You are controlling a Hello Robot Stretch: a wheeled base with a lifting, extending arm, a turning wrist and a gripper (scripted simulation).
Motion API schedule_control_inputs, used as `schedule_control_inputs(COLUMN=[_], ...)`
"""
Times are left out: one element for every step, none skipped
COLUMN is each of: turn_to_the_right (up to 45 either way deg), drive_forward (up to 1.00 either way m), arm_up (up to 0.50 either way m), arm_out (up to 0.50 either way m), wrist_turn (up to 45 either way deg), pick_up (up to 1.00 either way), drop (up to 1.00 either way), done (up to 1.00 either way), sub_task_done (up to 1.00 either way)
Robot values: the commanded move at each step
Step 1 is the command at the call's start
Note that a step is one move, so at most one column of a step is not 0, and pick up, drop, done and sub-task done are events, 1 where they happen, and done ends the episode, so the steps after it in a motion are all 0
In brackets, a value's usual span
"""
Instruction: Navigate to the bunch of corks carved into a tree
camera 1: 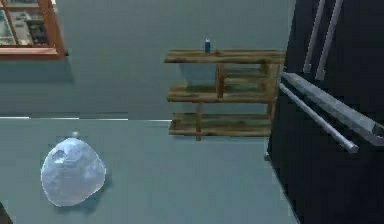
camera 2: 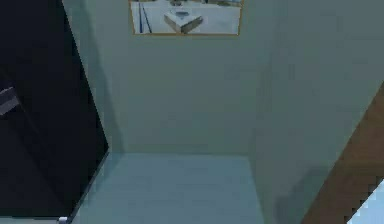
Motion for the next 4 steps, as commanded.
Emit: schedule_control_inputs(turn_to_the_right=[3.0, 42.0, 0.0, -45.0], drive_forward=[0.0, 0.0, 0.2, 0.0], arm_up=[0.0, 0.0, 0.0, 0.0], arm_out=[0.0, 0.0, 0.0, 0.0], wrist_turn=[0.0, 0.0, 0.0, 0.0], pick_up=[0.0, 0.0, 0.0, 0.0], drop=[0.0, 0.0, 0.0, 0.0], done=[0.0, 0.0, 0.0, 0.0], sub_task_done=[0.0, 0.0, 0.0, 0.0])
